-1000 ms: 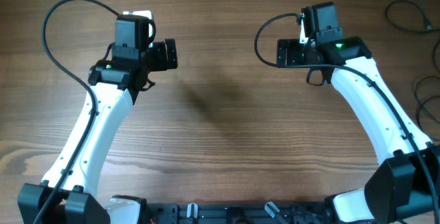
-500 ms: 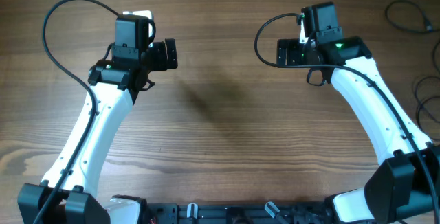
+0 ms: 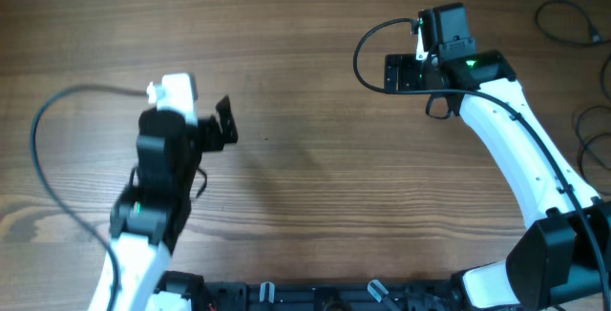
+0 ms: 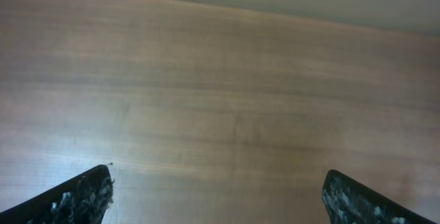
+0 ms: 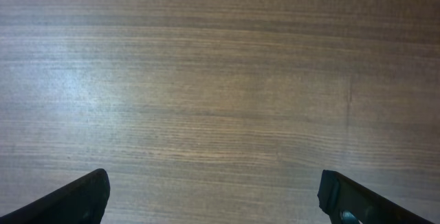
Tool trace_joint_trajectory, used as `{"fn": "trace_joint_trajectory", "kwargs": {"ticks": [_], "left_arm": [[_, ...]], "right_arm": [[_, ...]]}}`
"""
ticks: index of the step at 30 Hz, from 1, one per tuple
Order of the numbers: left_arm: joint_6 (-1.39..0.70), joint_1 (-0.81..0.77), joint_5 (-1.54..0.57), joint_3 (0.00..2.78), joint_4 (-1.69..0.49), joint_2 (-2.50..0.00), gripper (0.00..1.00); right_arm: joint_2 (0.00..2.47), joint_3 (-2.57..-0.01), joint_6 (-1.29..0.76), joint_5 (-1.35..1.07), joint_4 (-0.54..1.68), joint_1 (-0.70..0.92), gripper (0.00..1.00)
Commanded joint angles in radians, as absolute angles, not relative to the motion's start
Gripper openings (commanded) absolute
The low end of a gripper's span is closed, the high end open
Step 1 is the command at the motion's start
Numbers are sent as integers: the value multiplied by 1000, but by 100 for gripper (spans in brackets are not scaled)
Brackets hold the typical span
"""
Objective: Untangle cables
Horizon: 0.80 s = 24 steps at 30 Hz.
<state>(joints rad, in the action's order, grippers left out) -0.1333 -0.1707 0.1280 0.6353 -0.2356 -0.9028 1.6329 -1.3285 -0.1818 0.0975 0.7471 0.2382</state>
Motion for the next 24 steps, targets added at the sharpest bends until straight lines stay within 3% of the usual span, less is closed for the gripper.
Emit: {"fn": "trace_joint_trajectory", "kwargs": {"ticks": [1, 15, 24], "left_arm": [[-144, -171, 152, 494, -224, -685, 100], [-252, -75, 177, 155, -265, -75, 100], [-244, -53, 168, 125, -270, -21, 100]], "right_arm": [[1646, -1317, -185, 91, 745, 243, 100], [1646, -1317, -185, 91, 745, 243, 100], [1646, -1317, -185, 91, 745, 243, 100]]}}
